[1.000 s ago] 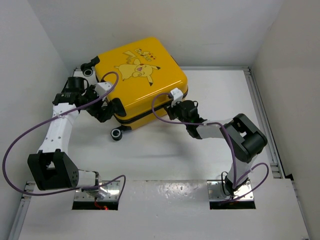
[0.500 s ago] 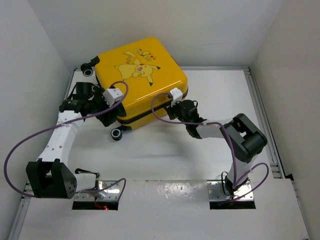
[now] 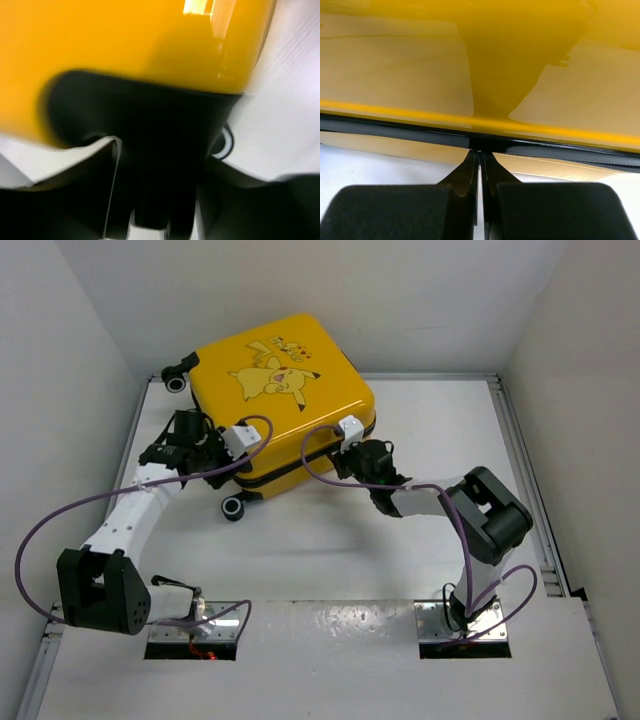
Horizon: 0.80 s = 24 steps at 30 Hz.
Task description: Pack the luggage
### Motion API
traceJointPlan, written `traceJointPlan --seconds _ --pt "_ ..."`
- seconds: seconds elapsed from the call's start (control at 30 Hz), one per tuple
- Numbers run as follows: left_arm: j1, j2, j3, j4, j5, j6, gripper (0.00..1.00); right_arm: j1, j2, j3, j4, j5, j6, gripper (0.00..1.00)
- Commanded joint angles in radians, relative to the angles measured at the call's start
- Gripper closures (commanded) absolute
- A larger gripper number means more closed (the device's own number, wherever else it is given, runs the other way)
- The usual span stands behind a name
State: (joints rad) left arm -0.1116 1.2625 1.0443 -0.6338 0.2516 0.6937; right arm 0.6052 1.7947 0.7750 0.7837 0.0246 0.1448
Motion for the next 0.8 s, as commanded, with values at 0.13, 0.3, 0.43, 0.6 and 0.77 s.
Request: traceJointPlan --seconds 0.13,0.3,0.43,0.6,0.77 --pt "0.042 0.032 0.008 0.042 -0.069 -0.028 0.8 -0.047 -0.015 0.07 0.132 0.054 0.001 1.0" --pt "0.144 0.072 0.029 0.051 -0.078 -0.051 1.0 -0.106 -0.058 0.035 0.118 0.061 0.004 1.0" --pt "0.228 0.126 0.051 0.051 -0.069 -0.013 1.0 -0.143 -0.07 0.01 0.111 0.063 0.006 1.0" --pt "0.328 0.184 0.085 0.051 -0.078 0.076 1.0 -0.183 -0.066 0.006 0.104 0.063 0.006 1.0" --pt "0.34 0.21 0.063 0.115 -0.138 0.245 1.0 -0.231 -0.047 0.023 0.104 0.034 -0.008 1.0"
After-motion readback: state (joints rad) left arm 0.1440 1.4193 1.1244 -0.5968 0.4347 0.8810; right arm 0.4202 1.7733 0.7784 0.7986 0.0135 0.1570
